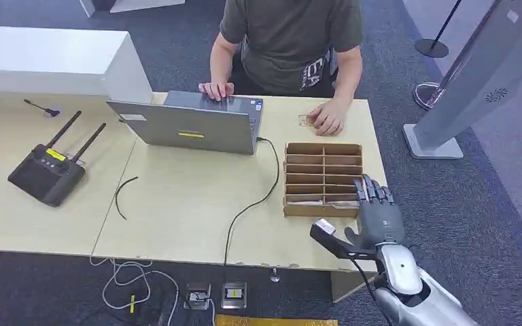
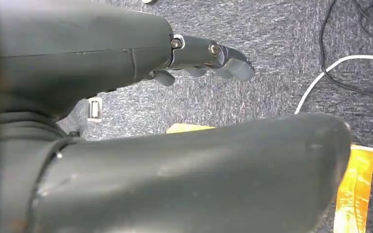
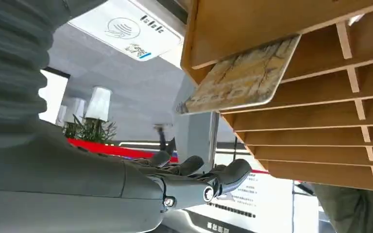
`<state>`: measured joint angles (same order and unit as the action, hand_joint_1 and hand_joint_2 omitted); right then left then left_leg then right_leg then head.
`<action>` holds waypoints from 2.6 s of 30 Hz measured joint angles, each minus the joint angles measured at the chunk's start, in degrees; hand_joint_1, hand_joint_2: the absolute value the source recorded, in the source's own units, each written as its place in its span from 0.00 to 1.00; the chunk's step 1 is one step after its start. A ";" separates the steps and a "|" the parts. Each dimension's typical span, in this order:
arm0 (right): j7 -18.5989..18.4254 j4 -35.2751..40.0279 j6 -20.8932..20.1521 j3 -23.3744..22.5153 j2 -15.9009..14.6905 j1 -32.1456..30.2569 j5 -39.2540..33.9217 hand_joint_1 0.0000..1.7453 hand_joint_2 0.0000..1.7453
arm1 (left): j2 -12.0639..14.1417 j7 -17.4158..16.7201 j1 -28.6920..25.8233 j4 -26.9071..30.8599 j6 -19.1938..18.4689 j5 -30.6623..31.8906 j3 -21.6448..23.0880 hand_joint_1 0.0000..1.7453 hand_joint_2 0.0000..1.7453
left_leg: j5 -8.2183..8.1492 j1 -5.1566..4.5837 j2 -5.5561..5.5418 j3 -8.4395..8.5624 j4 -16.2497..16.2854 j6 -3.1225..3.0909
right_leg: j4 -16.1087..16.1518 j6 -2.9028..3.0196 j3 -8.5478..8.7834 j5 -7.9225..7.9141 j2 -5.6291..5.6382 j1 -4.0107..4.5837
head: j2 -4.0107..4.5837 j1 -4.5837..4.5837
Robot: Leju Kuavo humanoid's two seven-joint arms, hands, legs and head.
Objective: Pass the card to the sensor for recognition and then transmit it.
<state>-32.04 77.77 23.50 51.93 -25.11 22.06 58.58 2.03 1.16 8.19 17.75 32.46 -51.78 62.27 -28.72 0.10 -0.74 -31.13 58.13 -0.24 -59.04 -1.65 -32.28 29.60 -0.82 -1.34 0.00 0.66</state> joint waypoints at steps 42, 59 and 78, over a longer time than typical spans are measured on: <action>4.59 -6.44 6.67 -0.61 3.54 -0.13 -6.50 1.00 1.00 | 0.04 -0.33 0.75 -0.02 0.13 1.44 0.02 0.00 0.00 | 0.00 0.00 0.32 0.06 0.00 0.00 | 0.00 0.00 -0.02 -0.01 0.34 0.00 | 0.00 0.00; 1.68 1.70 6.23 -6.05 3.48 1.82 0.26 1.00 1.00 | 0.07 -0.33 0.77 0.46 0.53 2.19 0.04 0.00 0.00 | 0.00 0.00 0.36 0.05 0.00 0.00 | 0.00 0.03 -0.05 -0.06 0.38 0.00 | 0.00 0.00; 0.04 10.64 6.78 -10.84 1.97 2.61 1.37 1.00 1.00 | -0.59 -3.10 2.08 0.83 -0.24 6.60 0.57 0.00 0.00 | 0.00 0.00 0.49 0.04 0.00 0.00 | 0.00 0.03 -0.10 -0.10 0.51 0.00 | 0.00 0.00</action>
<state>-32.00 88.41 30.27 41.09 -23.15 24.67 59.95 1.44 -1.95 10.28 18.58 32.22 -45.18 62.84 -28.73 0.10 -0.25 -31.09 58.13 -0.24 -59.04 -1.62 -32.39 29.50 -0.32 -1.34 0.00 0.65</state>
